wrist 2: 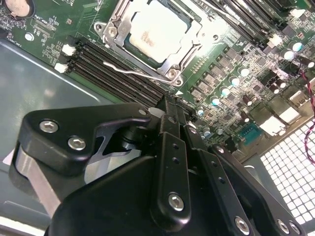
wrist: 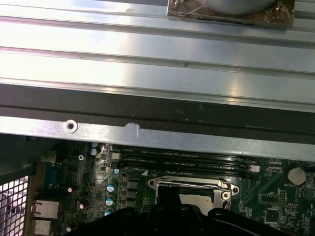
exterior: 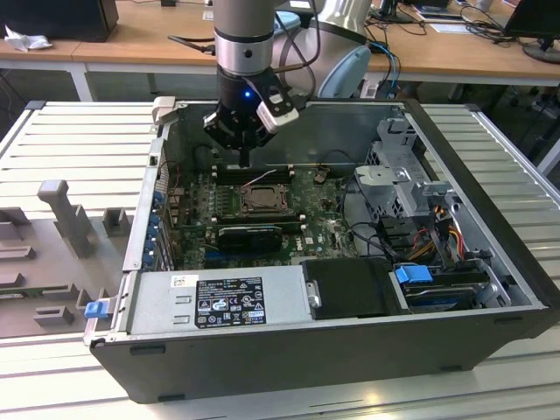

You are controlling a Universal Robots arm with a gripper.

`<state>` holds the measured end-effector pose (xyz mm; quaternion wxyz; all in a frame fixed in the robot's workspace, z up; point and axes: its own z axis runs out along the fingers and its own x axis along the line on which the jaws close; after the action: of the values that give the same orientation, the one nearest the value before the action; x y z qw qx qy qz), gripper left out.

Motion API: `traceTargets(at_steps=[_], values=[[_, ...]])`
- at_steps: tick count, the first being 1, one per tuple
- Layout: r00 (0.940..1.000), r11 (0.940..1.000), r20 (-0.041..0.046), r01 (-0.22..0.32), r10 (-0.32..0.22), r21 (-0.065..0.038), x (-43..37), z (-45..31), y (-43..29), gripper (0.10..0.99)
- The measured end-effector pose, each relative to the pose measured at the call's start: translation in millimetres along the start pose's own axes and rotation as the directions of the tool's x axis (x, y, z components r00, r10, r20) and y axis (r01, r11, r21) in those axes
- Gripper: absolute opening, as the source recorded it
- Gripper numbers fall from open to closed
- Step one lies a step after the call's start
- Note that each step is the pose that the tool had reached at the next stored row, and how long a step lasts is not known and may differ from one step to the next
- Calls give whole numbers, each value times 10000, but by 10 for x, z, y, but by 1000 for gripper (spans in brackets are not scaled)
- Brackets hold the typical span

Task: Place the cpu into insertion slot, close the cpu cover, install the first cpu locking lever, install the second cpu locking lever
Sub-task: 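Install the first cpu locking lever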

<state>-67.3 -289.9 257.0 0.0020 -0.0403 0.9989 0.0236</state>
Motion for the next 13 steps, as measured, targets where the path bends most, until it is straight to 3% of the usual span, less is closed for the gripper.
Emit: traceTargets(at_steps=[13], values=[[10000, 10000, 0, 0, 0, -1, -92, 10, -8, 106]])
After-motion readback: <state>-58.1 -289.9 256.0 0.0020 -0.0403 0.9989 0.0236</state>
